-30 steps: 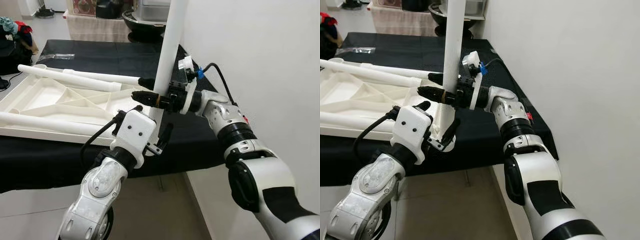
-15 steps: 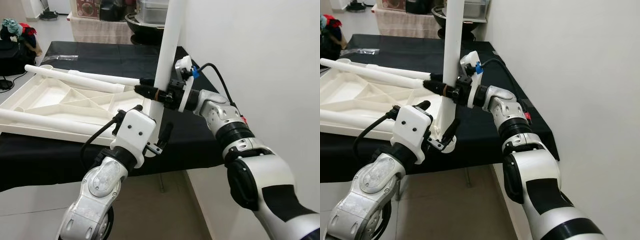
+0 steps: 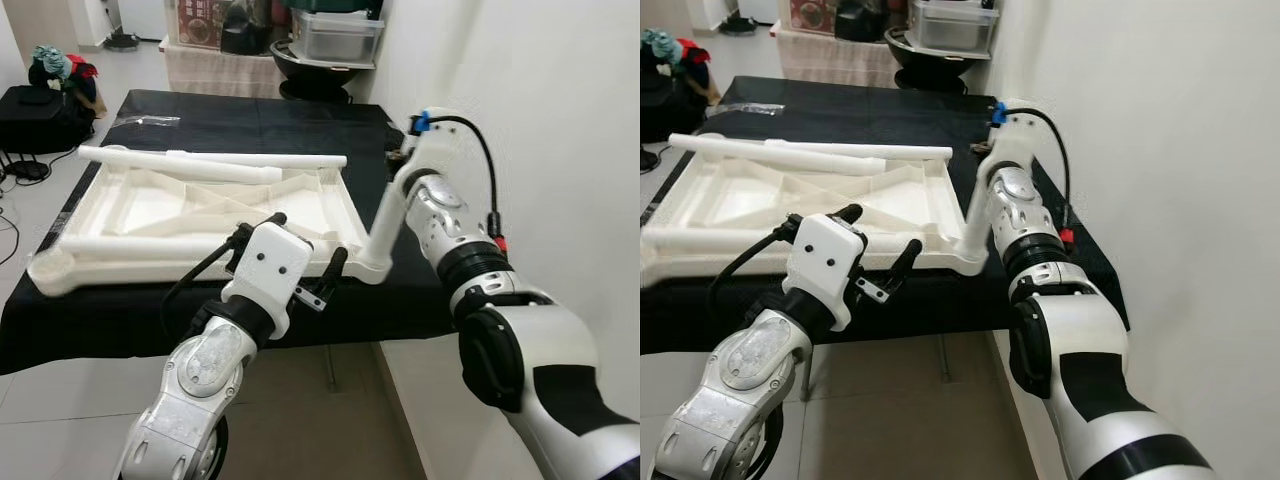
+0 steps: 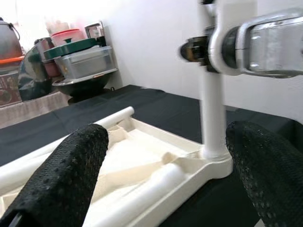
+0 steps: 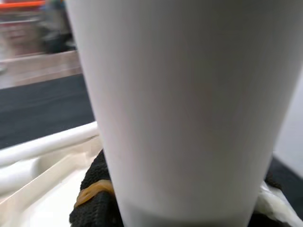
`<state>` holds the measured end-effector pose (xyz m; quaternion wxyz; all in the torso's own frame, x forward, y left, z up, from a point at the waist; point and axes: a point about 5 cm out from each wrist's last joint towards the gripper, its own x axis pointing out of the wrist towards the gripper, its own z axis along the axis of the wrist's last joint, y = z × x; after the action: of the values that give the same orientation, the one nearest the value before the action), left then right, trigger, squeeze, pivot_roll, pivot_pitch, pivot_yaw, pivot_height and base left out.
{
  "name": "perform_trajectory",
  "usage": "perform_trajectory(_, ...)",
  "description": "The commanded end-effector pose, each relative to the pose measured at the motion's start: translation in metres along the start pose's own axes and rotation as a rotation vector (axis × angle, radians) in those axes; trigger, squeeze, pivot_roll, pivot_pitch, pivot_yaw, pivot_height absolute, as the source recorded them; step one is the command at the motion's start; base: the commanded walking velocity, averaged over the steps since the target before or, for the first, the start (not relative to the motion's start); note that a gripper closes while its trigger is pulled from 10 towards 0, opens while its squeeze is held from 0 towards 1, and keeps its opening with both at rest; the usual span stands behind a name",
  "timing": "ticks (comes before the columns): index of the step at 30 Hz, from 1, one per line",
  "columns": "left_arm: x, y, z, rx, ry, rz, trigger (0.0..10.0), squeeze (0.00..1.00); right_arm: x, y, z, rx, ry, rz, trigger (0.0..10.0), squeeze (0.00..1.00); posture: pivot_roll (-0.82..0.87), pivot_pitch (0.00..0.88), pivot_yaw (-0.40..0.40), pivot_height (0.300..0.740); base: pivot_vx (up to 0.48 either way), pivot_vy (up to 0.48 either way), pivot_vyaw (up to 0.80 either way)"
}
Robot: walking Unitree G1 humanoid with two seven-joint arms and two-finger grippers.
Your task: Building children table
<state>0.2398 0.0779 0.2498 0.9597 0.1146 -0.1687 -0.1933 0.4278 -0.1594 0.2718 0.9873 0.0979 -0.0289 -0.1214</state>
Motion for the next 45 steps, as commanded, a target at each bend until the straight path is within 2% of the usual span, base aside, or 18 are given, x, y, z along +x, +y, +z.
perform_trajectory(1, 0.0, -0.002, -0.001, 0.004, 0.001, -0.008, 10.0, 0.0, -0.002, -0.015, -0.028, 0.059, 0.13, -0.105, 0.0, 0.0, 0.08, 0.087, -0.138, 0.74, 0.0, 0.0, 0.0)
perform_trajectory(2, 0.0, -0.002, -0.001, 0.004, 0.001, -0.008, 10.0, 0.0, -0.002, -0.015, -0.028, 0.059, 0.13, -0.105, 0.0, 0.0, 0.08, 0.087, -0.138, 0.74, 0.0, 0.0, 0.0)
perform_trajectory(3, -0.001, -0.002, -0.001, 0.004, 0.002, -0.008, 10.0, 0.0, -0.003, -0.004, -0.028, 0.047, 0.137, -0.047, 10.0, 0.0, 0.08, 0.089, -0.137, 0.74, 0.0, 0.0, 0.0)
perform_trajectory(8, -0.001, -0.002, -0.001, 0.003, 0.002, -0.01, 10.0, 0.0, -0.012, 0.043, -0.025, 0.066, 0.14, 0.254, 10.0, 0.0, 0.08, 0.092, -0.139, 0.74, 0.0, 0.0, 0.0)
perform_trajectory(10, -0.001, -0.002, -0.001, 0.003, 0.002, -0.01, 10.0, 0.0, -0.012, 0.043, -0.025, 0.066, 0.14, 0.254, 10.0, 0.0, 0.08, 0.092, -0.139, 0.74, 0.0, 0.0, 0.0)
perform_trajectory(11, 0.0, -0.003, -0.001, 0.002, 0.003, -0.011, 10.0, 0.0, -0.015, 0.055, -0.023, 0.064, 0.138, 0.338, 10.0, 1.0, 0.08, 0.094, -0.139, 0.74, 0.0, 0.0, 0.0)
perform_trajectory(13, 0.0, -0.003, -0.001, 0.002, 0.003, -0.01, 10.0, 0.0, -0.025, 0.08, -0.018, 0.135, 0.141, 0.563, 10.0, 1.0, 0.08, 0.097, -0.139, 0.74, 0.0, 0.0, 0.0)
perform_trajectory(16, 0.0, -0.003, -0.001, 0.003, 0.003, -0.01, 10.0, 0.0, -0.03, 0.092, -0.014, 0.155, 0.138, 0.689, 10.0, 1.0, 0.08, 0.097, -0.139, 0.74, 0.0, 0.0, 0.0)
perform_trajectory(17, 0.0, -0.002, -0.001, 0.003, 0.003, -0.01, 10.0, 0.0, -0.038, 0.103, -0.011, 0.13, 0.125, 0.841, 10.0, 1.0, 0.08, 0.097, -0.14, 0.74, 0.0, 0.0, 0.0)
perform_trajectory(18, 0.0, -0.002, -0.001, 0.004, 0.003, -0.009, 10.0, 0.0, -0.045, 0.111, -0.009, 0.097, 0.12, 0.992, 10.0, 0.0, 0.08, 0.097, -0.139, 0.74, 0.0, 0.0, 0.0)
perform_trajectory(23, 0.0, -0.002, 0.0, 0.006, 0.001, -0.01, 10.0, 0.0, -0.056, 0.116, -0.006, 0.036, 0.108, 1.228, 10.0, 0.0, 0.08, 0.098, -0.14, 0.74, 0.0, 0.0, 0.0)
perform_trajectory(26, 0.0, -0.002, 0.001, 0.004, -0.001, -0.006, 10.0, 0.0, -0.061, 0.103, 0.003, -0.02, 0.042, 1.467, 10.0, 0.0, 0.08, 0.099, -0.144, 0.74, 0.0, 0.0, 0.0)
perform_trajectory(29, 0.0, -0.002, 0.001, 0.004, -0.001, -0.005, 10.0, 0.0, -0.061, 0.098, 0.006, -0.037, 0.025, 1.511, 10.0, 0.0, 0.08, 0.1, -0.143, 0.74, 0.0, 0.0, 0.0)
perform_trajectory(30, 0.0, -0.002, 0.001, 0.004, -0.001, -0.004, 10.0, 0.0, -0.059, 0.091, 0.005, -0.067, 0.021, 1.526, 9.1, 0.0, 0.08, 0.101, -0.144, 0.74, 0.0, 0.0, 0.0)
perform_trajectory(32, 0.0, -0.002, 0.001, 0.004, -0.001, -0.003, 10.0, 0.0, -0.059, 0.089, 0.005, -0.077, 0.024, 1.526, 9.1, 0.0, 0.08, 0.101, -0.144, 0.74, 0.0, 0.0, 0.0)
perform_trajectory(33, 0.0, -0.002, 0.001, 0.004, -0.001, -0.003, 10.0, 0.0, -0.057, 0.086, 0.002, -0.075, 0.04, 1.502, 0.0, 0.0, 0.08, 0.101, -0.144, 0.74, 0.0, 0.0, 0.0)
perform_trajectory(43, 0.0, -0.002, 0.002, 0.005, -0.003, -0.005, 10.0, 0.0, -0.058, 0.081, -0.009, -0.016, 0.067, 1.537, 0.0, 0.0, 0.08, 0.105, -0.141, 0.74, 0.0, 0.0, 0.0)
perform_trajectory(45, 0.0, -0.002, 0.002, 0.004, -0.004, -0.006, 10.0, 0.0, -0.056, 0.083, -0.01, -0.034, 0.075, 1.473, 0.0, 0.0, 0.08, 0.104, -0.141, 0.74, 0.0, 0.0, 0.0)
